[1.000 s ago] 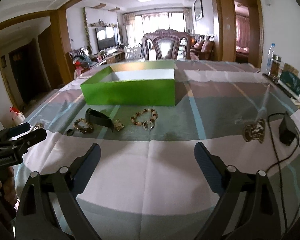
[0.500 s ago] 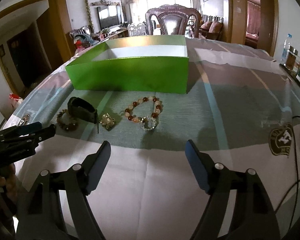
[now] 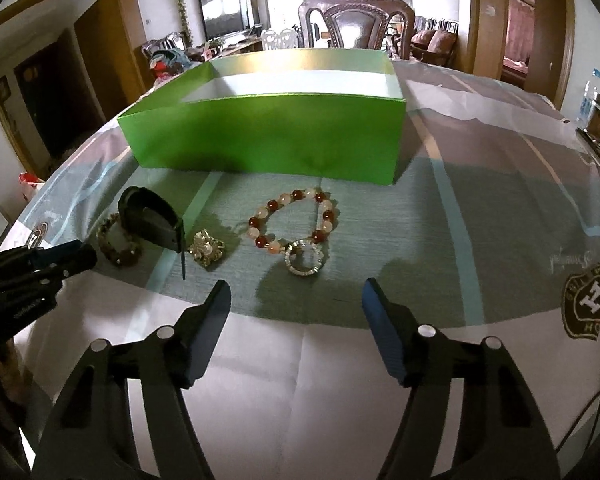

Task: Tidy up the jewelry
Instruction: 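Lower the left tool onto the brown wooden bead bracelet and close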

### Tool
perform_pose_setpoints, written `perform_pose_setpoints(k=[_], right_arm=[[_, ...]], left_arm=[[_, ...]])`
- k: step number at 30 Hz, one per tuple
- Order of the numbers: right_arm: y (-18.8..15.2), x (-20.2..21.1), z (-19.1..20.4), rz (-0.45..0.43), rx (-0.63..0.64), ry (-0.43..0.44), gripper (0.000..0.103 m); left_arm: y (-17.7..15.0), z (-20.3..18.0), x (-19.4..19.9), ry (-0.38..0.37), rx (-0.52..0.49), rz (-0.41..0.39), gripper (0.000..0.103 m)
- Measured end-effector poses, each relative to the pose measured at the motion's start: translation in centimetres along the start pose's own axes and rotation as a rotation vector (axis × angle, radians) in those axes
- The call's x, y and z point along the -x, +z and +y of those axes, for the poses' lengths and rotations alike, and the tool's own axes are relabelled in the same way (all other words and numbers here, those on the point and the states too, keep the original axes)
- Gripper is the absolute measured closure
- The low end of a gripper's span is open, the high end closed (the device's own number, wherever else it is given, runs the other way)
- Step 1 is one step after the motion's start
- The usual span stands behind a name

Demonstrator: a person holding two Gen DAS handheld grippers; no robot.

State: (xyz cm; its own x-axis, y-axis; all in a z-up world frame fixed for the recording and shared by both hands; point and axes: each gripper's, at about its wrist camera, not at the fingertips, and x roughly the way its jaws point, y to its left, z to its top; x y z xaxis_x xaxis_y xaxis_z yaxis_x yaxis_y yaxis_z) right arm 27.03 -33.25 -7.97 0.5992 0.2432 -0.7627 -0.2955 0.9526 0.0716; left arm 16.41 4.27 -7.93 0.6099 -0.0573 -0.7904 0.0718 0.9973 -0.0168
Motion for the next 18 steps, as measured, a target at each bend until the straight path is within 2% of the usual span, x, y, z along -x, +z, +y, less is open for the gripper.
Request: perform_pose_setpoints(k=[2, 11, 12, 13, 14, 15, 16, 18], right_arm=[[0.1, 0.0, 0.2, 0.0, 0.005, -0.001, 0.036], [0.3, -0.2, 0.1, -0.006, 0.001, -0.001, 0.036], [0.3, -0.3, 0.1, -0.006, 0.001, 0.001, 0.036], [0.3, -0.3, 0.1, -0.006, 0.002, 0.002, 0.036], [0.4, -0.4, 0.2, -0.005, 0.004, 0.003, 0.036], [0.4, -0.5, 0.2, -0.004, 0.004, 0.004, 0.036], [0.4, -0.5, 0.1, -0.005, 0.003, 0.005, 0.036], [0.5, -0.5, 0.0, -0.005, -0.001, 0.007, 0.036]], left_arm=[[0.0, 0.2, 0.1, -0.01, -0.004, 0.004, 0.098], [-0.3, 0.6, 0.5, -0.011, -0.001, 0.004, 0.097], [-0.3, 0.5, 0.6, 0.0, 0.001, 0.0, 0.087], [-0.2, 0.4, 0.7, 0.007, -0.002, -0.004, 0.063], [-0.1, 0.3, 0.9, 0.013, -0.009, -0.017, 0.053], [-0.1, 0.1, 1.0, 0.018, -0.017, -0.032, 0.049], [0.0, 0.0, 1.0, 0.019, -0.025, -0.031, 0.067], [0.3, 0.0, 0.4, -0.002, -0.017, -0.002, 0.087]])
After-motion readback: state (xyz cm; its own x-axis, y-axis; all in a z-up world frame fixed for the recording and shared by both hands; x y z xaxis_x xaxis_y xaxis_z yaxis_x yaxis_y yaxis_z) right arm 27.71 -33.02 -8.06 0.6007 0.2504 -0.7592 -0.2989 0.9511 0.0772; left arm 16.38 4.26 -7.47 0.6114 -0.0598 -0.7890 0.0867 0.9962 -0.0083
